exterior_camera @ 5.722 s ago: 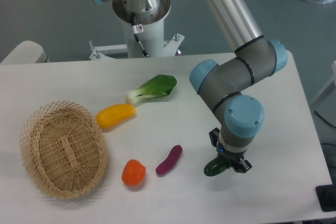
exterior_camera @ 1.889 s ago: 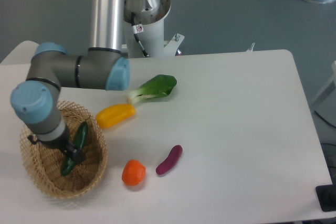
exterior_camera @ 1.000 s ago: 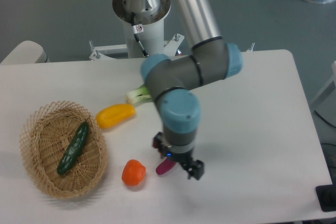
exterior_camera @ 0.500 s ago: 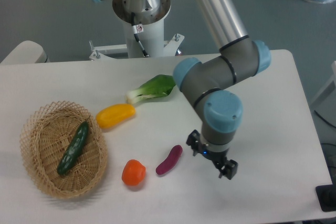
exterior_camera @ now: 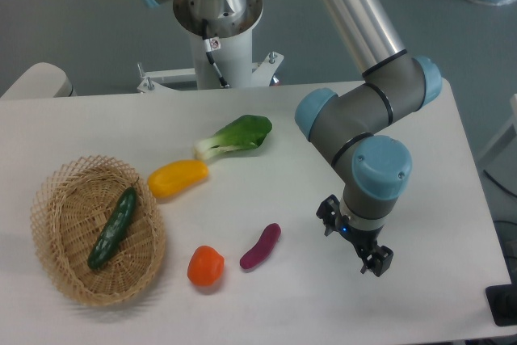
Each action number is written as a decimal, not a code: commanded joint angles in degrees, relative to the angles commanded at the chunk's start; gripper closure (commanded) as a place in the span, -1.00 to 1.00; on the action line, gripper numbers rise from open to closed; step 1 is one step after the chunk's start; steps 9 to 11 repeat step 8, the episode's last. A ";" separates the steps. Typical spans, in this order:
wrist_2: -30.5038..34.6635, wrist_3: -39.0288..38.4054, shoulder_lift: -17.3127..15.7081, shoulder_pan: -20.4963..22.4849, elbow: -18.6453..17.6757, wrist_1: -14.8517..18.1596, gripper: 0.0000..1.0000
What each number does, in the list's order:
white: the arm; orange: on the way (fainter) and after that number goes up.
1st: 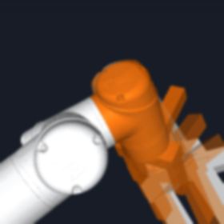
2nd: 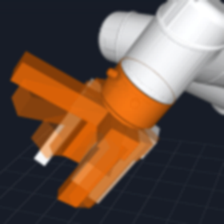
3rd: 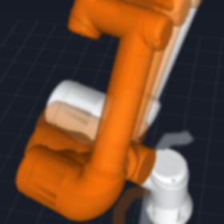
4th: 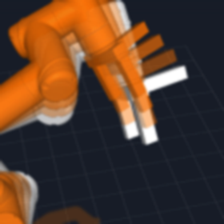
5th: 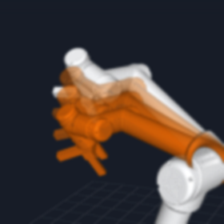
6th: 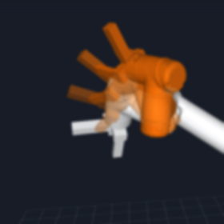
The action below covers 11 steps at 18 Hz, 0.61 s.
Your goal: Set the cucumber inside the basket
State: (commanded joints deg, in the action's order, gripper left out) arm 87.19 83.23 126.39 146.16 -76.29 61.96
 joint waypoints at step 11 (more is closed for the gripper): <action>0.00 3.95 0.61 3.07 0.17 -0.44 -1.00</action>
